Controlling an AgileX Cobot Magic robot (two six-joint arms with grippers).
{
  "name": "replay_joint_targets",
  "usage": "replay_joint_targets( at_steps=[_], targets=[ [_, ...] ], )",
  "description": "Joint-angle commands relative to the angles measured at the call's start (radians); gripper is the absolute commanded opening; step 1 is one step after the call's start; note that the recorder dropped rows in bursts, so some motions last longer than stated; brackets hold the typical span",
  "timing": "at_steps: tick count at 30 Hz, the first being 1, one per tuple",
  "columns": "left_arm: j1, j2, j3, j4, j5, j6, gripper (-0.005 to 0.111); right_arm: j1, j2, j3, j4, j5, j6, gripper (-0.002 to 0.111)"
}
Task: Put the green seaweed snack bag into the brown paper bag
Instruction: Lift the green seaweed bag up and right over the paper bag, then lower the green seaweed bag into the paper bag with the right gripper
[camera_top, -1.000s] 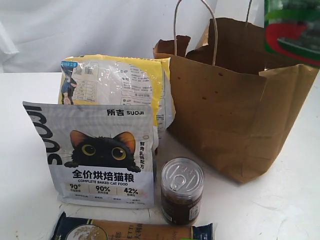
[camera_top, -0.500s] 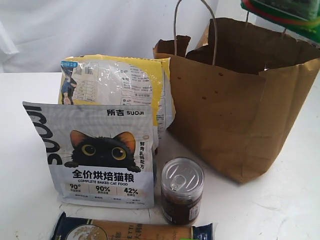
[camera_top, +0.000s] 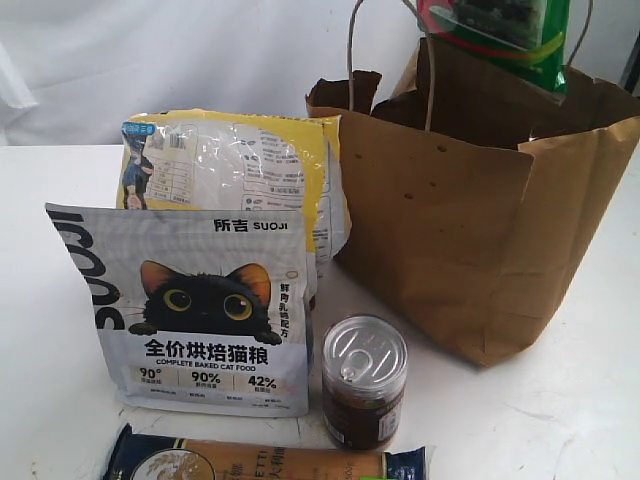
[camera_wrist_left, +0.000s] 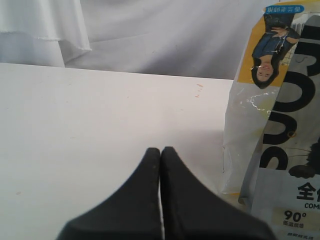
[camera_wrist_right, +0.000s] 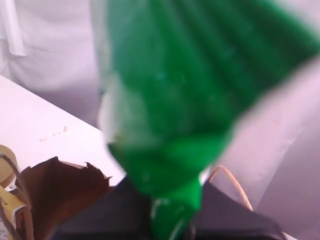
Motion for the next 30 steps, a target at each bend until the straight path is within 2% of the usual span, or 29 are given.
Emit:
replay_joint_targets(
  at_steps=[1,5,22,30],
  targets=[
    [-0.005,-0.004,0.005,0.002,-0.009,-0.001,0.000,-0.063,0.004,-0.009,0.368,0.018,-0.288,0.000],
    [-0.005,-0.004,0.005,0.002,-0.009,-0.001,0.000,-0.089,0.006,0.002,0.595,0.066,-0.481,0.000],
    [-0.005,-0.004,0.005,0.002,-0.009,-0.001,0.000,-0.147,-0.065,0.083,0.582,0.152,-0.485,0.000],
    [-0.005,-0.004,0.005,0.002,-0.009,-0.001,0.000,-0.147,-0.065,0.192,0.582,0.131,-0.492,0.000]
  ],
)
